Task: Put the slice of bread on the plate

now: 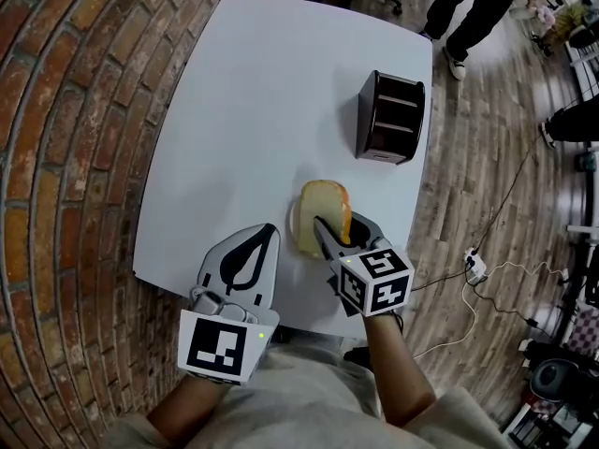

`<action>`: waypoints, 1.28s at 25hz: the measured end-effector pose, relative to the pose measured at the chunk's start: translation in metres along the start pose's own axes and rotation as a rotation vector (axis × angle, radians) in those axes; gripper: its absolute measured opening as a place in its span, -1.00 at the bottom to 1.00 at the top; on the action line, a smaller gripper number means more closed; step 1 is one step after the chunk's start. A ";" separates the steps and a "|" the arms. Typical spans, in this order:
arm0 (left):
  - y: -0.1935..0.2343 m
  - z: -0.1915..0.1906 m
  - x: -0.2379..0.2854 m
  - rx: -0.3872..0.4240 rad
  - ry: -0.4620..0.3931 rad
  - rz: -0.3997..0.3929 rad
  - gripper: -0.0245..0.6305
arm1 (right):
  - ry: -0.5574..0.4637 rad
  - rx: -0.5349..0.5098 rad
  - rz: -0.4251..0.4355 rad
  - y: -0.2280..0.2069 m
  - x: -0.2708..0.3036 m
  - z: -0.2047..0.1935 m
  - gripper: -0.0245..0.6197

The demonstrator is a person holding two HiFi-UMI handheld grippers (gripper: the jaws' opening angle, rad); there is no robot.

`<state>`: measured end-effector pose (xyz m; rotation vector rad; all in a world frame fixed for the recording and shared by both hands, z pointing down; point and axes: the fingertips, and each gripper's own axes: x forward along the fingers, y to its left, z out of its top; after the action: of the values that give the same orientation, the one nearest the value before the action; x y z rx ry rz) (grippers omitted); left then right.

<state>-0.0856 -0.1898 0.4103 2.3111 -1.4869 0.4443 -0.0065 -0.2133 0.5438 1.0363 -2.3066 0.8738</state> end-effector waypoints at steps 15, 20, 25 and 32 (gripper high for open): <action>0.004 -0.001 -0.003 -0.020 -0.008 -0.004 -0.90 | 0.080 -0.186 -0.197 -0.028 0.006 -0.010 0.17; 0.004 -0.002 -0.004 -0.019 -0.008 -0.007 -0.90 | 0.055 -0.118 -0.218 -0.030 0.003 -0.012 0.17; 0.002 -0.004 -0.005 -0.014 -0.005 -0.011 -0.90 | 0.016 -0.086 -0.235 -0.035 -0.002 -0.007 0.15; 0.000 -0.010 -0.001 -0.019 0.011 -0.022 -0.90 | -0.033 -0.051 -0.254 -0.041 -0.005 0.006 -0.16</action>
<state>-0.0868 -0.1847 0.4185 2.3044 -1.4531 0.4341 0.0279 -0.2361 0.5515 1.2950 -2.1501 0.6971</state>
